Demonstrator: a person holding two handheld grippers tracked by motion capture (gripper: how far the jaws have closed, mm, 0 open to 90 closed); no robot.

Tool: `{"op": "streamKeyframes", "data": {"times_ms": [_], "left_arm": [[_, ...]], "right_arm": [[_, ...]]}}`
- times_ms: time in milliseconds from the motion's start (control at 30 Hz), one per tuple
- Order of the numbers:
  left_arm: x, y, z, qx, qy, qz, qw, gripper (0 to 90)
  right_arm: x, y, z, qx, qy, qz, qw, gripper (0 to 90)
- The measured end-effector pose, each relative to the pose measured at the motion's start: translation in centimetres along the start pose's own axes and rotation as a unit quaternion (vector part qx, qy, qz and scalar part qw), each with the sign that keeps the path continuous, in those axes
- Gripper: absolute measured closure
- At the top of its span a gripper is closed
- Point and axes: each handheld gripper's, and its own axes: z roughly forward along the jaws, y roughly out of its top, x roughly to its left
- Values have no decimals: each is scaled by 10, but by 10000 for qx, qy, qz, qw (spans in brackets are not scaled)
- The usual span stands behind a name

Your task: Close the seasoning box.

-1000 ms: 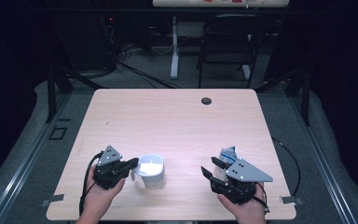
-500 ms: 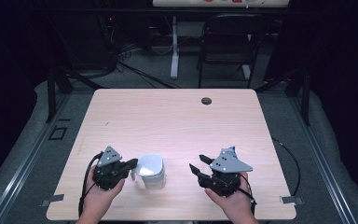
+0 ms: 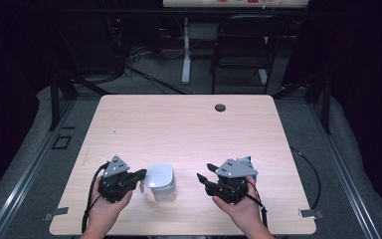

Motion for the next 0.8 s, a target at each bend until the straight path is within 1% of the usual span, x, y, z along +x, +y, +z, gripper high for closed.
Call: {"op": "streamKeyframes", "data": {"times_ms": [67, 167, 200, 267, 300, 367, 500, 533, 633, 667, 800], "left_arm": [[0, 1, 0, 36, 11, 8, 10000, 900], [-1, 0, 0, 16, 25, 20, 10000, 900], [-1, 0, 0, -6, 36, -5, 10000, 900], [-1, 0, 0, 0, 31, -6, 10000, 900], [0, -1, -1, 0, -6, -21, 10000, 900], [1, -1, -1, -2, 16, -38, 10000, 900], [2, -1, -1, 19, -3, -32, 10000, 900], [2, -1, -1, 5, 6, -45, 10000, 900], [2, -1, -1, -1, 6, -34, 10000, 900], [2, -1, -1, -5, 6, -43, 10000, 900], [2, -1, -1, -10, 11, -29, 10000, 900]], "right_arm": [[0, 0, 5, 30, 24, -7, 10000, 540], [1, 0, 9, 70, 43, -20, 10000, 540], [2, 0, 13, 106, 59, -39, 9999, 540], [2, 0, 15, 118, 76, -44, 9999, 540], [3, 0, 19, 155, 93, -61, 9998, 540], [3, 0, 23, 198, 105, -93, 9997, 540], [5, 2, 30, 226, 144, -118, 9996, 540], [7, 3, 34, 250, 167, -133, 9995, 540], [9, 3, 38, 295, 189, -170, 9992, 539], [12, 3, 44, 323, 221, -193, 9990, 539], [16, 3, 50, 379, 268, -226, 9987, 539]]}}
